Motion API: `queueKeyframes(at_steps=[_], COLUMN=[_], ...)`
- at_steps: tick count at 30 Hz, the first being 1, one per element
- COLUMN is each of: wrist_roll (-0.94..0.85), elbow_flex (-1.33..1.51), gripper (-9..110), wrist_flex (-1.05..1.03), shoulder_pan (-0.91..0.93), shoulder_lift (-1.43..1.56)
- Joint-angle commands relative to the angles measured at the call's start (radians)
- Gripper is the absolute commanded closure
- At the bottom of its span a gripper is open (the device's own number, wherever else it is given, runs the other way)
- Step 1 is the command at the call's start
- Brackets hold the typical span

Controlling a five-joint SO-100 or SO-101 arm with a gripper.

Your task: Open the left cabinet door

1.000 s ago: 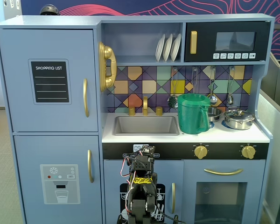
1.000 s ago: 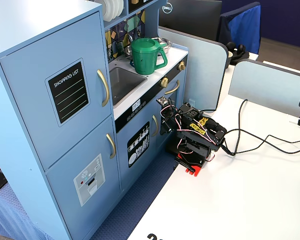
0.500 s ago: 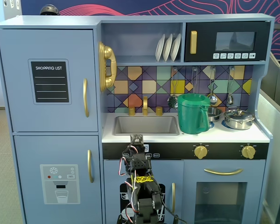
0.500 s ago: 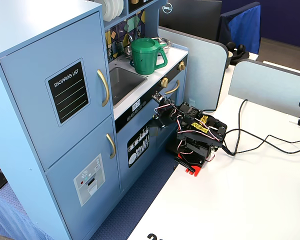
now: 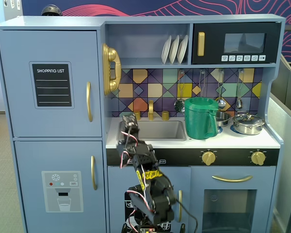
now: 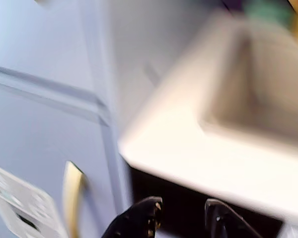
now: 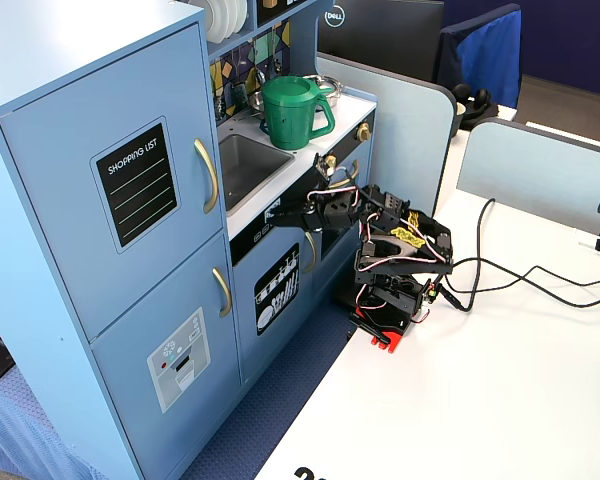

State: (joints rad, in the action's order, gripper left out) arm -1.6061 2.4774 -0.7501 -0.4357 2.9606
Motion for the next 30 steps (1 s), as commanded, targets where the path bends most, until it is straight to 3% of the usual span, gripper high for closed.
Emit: queueKeyframes(at_steps=[1, 8, 18, 30], wrist_roll=[-0.025, -0.078, -0.256, -0.121], elbow_flex=[-0.244, -0.437, -0.371, -0.365], gripper=[98, 90, 89, 90], wrist_flex=[0.081, 0.232, 0.575, 0.566], shoulder_pan=[-0.089, -0.178, -0.345, -0.262], shoulder_lift=[-0.141, -0.341, -0.368, -0.394])
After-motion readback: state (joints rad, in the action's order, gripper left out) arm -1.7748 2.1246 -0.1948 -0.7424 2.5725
